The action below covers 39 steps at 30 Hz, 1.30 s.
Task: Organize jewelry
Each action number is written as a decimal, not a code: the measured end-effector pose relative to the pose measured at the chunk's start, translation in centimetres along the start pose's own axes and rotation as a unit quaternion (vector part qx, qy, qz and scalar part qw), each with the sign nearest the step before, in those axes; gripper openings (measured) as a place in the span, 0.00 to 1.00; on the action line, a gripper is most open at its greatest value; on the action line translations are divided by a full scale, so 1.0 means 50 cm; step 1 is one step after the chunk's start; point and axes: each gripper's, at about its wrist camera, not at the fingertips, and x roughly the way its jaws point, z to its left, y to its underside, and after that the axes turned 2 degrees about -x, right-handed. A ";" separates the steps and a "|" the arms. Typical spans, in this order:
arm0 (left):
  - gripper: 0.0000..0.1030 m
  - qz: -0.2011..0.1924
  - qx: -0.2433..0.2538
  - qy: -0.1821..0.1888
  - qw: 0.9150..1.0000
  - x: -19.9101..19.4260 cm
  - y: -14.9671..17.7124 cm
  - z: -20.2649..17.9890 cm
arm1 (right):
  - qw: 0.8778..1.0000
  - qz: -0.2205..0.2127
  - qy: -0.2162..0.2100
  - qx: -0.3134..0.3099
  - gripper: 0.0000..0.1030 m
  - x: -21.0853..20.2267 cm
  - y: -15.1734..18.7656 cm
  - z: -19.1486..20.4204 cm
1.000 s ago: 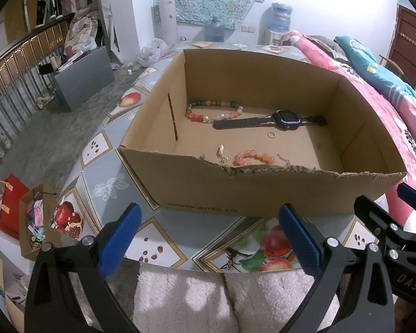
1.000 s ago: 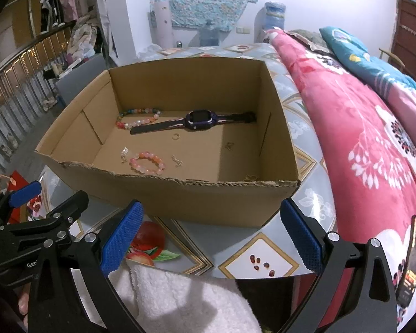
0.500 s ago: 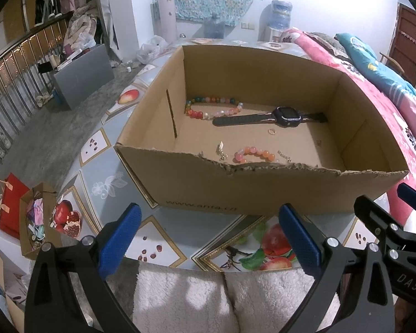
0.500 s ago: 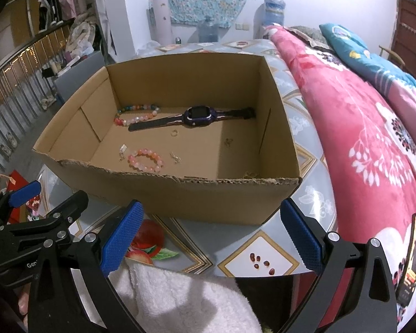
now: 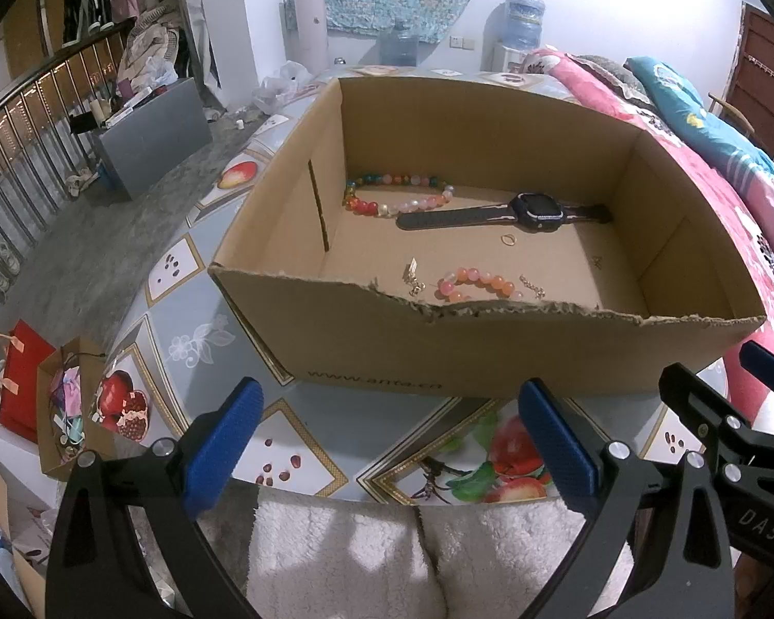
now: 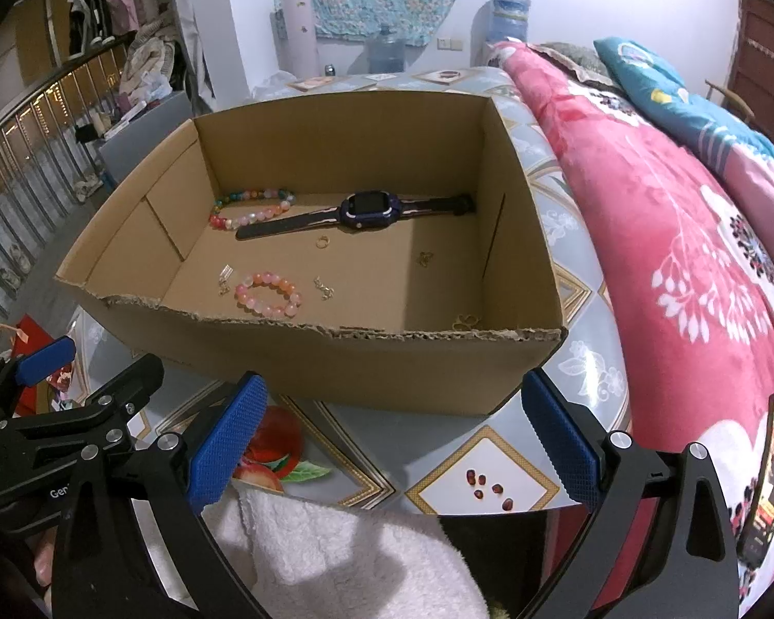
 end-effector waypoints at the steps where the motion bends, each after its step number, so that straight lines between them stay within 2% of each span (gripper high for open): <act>1: 0.94 0.000 0.000 0.000 1.000 0.001 0.000 0.000 | 1.000 0.000 0.000 0.000 0.92 0.000 0.000 0.000; 39: 0.94 0.002 0.000 0.000 1.000 0.000 -0.001 -0.002 | 1.000 0.003 0.000 0.002 0.92 0.003 0.003 -0.006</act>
